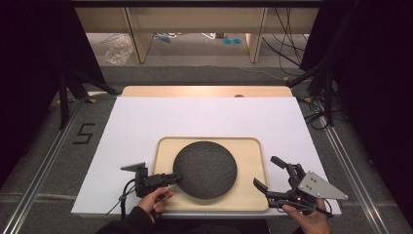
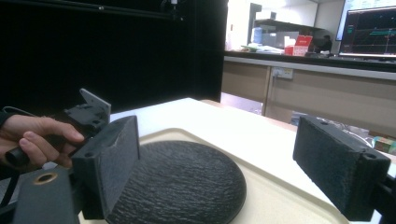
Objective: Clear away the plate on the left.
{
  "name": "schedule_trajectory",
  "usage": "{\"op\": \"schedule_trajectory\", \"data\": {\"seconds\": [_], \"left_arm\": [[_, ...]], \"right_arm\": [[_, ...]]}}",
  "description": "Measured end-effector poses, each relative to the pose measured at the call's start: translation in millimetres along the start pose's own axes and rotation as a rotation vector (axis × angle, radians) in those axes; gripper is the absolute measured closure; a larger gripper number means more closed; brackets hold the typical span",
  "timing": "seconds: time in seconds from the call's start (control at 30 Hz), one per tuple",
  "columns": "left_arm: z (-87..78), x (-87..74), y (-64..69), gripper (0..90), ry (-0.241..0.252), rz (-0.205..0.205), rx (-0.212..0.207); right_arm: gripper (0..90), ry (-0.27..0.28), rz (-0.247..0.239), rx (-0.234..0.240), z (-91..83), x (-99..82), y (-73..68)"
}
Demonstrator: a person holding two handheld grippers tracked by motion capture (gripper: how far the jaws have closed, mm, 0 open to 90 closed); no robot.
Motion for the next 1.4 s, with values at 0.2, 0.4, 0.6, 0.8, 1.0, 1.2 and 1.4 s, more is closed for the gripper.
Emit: {"op": "schedule_trajectory", "data": {"seconds": [0.2,0.4,0.6,0.8,1.0,1.2,1.4], "left_arm": [[-0.5,-0.7,-1.9,65.7,-0.034,0.103,0.068],[-1.2,-5.4,2.1,59.6,-0.056,0.1,0.087],[-8.8,-0.2,3.0,46.7,-0.058,0.179,0.122],[-13.3,0.9,11.5,40.5,-0.057,0.222,0.106],[-21.7,3.8,19.6,36.5,-0.037,0.257,0.091],[-32.7,11.3,28.1,33.3,-0.012,0.315,0.079],[-43.1,18.4,39.1,31.3,0.026,0.376,0.062]], "right_arm": [[15.8,0.008,0.01,0.011,1.0,0.4,-1.3],[15.8,0.001,0.004,0.002,0.4,-0.1,0.0],[15.8,0.01,-0.007,0.004,1.0,0.5,0.4],[15.8,0.013,-0.012,0.003,1.3,0.8,1.0],[15.8,0.012,-0.012,0.001,1.2,0.7,1.3],[15.8,0.021,-0.011,0.01,1.7,1.3,0.0],[15.8,0.02,-0.01,0.01,1.6,1.3,0.0]]}}
Point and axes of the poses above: each handheld gripper's, and its own axes: z roughly forward along the jaws, x roughly out of its top, y roughly to its right, the point moved 10 cm from there along z, roughly forward along the jaws, and after that the axes turned 10 degrees about -x, right-handed, at the moved point
